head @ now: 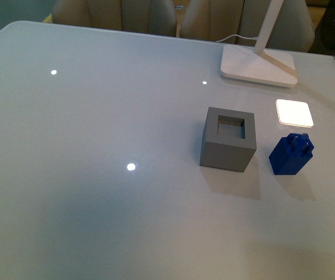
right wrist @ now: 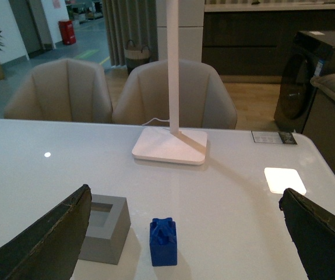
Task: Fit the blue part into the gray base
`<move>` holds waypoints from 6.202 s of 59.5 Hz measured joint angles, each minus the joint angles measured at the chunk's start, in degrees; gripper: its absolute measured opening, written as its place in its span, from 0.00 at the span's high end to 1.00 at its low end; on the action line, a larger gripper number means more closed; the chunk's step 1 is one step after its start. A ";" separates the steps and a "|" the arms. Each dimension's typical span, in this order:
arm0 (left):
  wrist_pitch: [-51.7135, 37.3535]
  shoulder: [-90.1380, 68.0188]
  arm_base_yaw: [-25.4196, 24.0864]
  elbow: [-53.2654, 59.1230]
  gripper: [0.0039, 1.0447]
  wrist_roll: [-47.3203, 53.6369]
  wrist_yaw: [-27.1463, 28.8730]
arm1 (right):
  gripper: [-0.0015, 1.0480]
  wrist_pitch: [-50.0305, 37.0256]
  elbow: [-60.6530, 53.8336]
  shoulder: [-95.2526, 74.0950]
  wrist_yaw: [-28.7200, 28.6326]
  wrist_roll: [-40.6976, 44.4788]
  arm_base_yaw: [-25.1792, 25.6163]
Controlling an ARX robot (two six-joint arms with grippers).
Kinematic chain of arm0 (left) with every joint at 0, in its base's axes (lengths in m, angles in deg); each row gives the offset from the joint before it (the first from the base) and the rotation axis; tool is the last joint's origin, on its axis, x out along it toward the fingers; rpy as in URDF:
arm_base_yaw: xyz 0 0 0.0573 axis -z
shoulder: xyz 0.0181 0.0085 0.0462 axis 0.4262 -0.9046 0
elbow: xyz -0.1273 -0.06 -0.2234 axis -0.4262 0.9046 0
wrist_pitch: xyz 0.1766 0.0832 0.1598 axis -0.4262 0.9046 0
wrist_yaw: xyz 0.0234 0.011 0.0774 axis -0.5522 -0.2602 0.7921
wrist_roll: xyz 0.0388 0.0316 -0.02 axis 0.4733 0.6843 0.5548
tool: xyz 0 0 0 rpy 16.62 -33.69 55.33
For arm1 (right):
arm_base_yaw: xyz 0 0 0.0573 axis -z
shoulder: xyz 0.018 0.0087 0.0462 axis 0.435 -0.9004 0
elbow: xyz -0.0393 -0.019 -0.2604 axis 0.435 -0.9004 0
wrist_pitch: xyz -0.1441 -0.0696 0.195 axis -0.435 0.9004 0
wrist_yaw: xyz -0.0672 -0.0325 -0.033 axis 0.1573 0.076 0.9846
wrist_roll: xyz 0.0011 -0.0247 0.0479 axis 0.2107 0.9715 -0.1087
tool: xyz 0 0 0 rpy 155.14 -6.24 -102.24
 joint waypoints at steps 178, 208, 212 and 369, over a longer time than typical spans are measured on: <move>0.00 -0.02 0.00 0.00 0.07 0.00 0.00 | 0.58 -3.15 48.76 -99.27 3.48 -15.10 -9.62; 0.00 -0.02 0.00 0.00 0.07 0.00 0.00 | 0.59 -1.38 58.07 -108.76 9.88 -28.63 -22.82; 0.00 -0.02 0.00 0.00 0.07 0.00 0.00 | 0.59 -1.29 58.58 -109.61 10.12 -29.20 -22.82; 0.00 -0.02 0.00 0.00 0.07 0.00 0.00 | 0.81 -53.59 13.03 -68.02 10.05 -1.05 -10.43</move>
